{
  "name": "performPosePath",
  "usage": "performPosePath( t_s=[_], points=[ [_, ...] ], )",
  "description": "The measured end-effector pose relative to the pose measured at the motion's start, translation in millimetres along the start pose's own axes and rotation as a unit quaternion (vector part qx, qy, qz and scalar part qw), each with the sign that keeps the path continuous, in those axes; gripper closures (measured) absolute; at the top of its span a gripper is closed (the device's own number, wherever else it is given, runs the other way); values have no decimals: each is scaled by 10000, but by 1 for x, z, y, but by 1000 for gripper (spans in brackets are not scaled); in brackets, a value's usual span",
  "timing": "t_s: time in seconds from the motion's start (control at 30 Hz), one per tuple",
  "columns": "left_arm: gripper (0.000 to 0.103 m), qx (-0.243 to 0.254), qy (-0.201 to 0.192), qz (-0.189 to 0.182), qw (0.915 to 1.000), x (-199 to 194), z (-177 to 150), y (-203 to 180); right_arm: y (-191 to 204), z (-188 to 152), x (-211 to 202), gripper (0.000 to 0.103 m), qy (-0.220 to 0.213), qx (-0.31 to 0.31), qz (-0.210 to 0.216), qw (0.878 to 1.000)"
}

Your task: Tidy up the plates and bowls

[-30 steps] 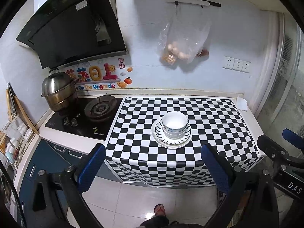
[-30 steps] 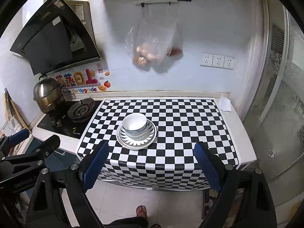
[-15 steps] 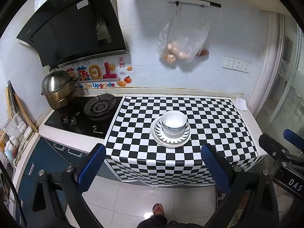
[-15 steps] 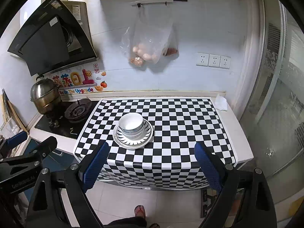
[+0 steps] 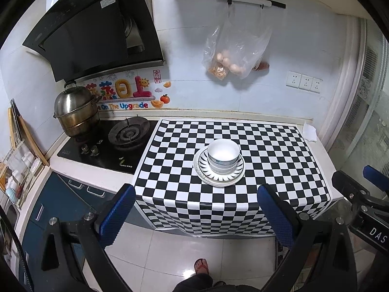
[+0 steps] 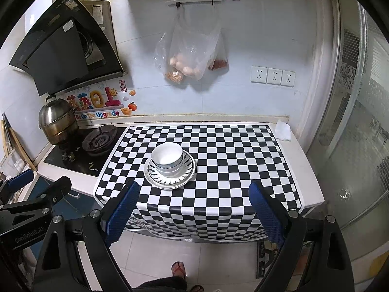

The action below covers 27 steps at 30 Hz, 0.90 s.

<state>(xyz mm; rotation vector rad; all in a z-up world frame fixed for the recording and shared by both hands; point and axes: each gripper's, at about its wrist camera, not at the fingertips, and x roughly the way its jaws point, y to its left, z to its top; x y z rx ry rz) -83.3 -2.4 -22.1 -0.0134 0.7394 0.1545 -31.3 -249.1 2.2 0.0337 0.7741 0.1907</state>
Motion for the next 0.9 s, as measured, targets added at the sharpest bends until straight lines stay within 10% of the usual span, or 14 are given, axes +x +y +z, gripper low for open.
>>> performPosePath(
  t_s=[0.9],
  points=[
    [1,31,40,56,10000,6,3,-17,-21,0,9,9,70,71,-30,9999]
  ],
)
